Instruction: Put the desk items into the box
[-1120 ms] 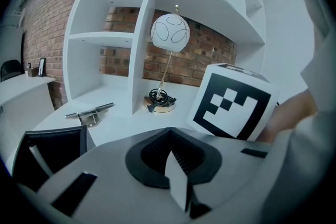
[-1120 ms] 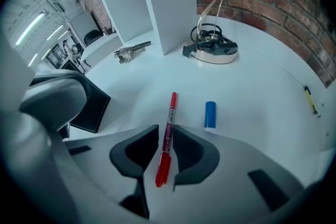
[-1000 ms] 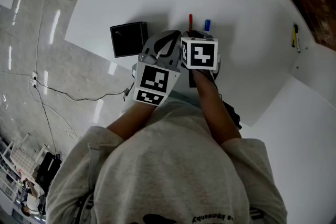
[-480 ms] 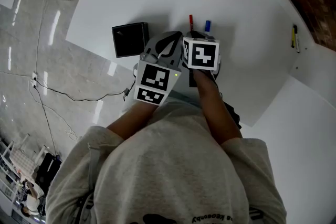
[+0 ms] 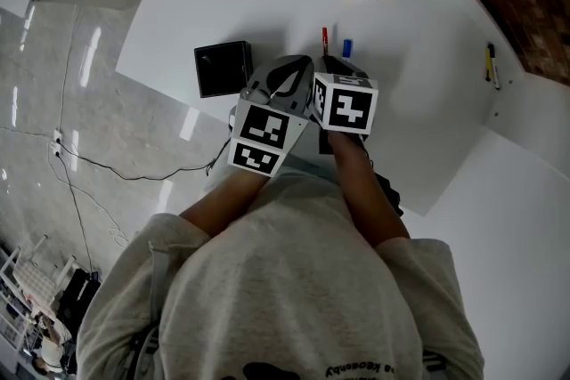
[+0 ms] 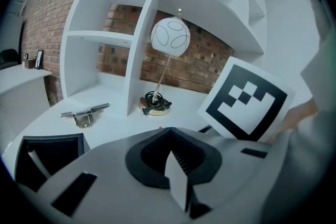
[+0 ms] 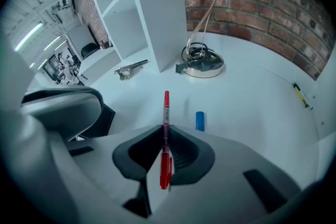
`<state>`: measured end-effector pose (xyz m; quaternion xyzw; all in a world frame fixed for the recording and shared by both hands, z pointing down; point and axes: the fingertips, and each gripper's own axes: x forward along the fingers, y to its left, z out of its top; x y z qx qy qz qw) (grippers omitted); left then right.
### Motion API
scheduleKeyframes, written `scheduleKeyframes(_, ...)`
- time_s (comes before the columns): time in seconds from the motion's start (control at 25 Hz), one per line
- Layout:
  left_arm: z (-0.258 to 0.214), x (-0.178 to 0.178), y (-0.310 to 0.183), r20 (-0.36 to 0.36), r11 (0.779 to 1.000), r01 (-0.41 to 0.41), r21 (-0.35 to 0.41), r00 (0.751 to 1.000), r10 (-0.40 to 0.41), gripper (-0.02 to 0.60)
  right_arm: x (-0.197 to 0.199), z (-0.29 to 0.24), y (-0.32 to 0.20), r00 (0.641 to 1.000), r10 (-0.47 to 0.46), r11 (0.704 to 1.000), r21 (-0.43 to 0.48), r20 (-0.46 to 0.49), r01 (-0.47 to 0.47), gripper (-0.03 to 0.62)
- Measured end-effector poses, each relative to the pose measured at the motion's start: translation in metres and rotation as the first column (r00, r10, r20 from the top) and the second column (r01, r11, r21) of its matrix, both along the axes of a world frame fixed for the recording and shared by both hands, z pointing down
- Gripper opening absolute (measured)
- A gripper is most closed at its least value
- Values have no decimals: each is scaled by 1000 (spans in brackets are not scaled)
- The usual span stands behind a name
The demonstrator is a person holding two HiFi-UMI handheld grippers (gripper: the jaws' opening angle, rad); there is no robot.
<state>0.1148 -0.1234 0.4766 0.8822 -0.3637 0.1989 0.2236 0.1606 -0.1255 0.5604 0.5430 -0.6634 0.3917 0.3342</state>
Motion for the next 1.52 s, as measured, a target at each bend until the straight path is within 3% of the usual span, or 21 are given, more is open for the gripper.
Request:
scheduleKeyframes(0.28, -15, -4, 5, 0, 1000, -13, 17, 1000, 13, 3, -1, -31, 3, 1000, 21, 996, 89, 17, -22, 52)
scheduleKeyframes(0.56, -43, -7, 7, -9, 996, -25, 84, 1000, 26, 3, -5, -75, 3, 1000, 19, 962, 272, 15, -22, 52)
scheduleKeyframes(0.92, -74, -15, 9, -13, 985, -14, 173, 1000, 16, 3, -6, -120, 6, 1000, 29, 886, 462, 5, -28, 52)
scheduleKeyframes(1.2, -82, -19, 17, -8, 979, -12, 204, 1000, 13, 3, -17, -151, 9, 1000, -16, 794, 608, 20, 1, 52)
scheduleKeyframes(1.52, -91, -48, 17, -3, 971, 44, 234, 999, -45, 3, -46, -171, 6, 993, -95, 725, 688, 66, 24, 52)
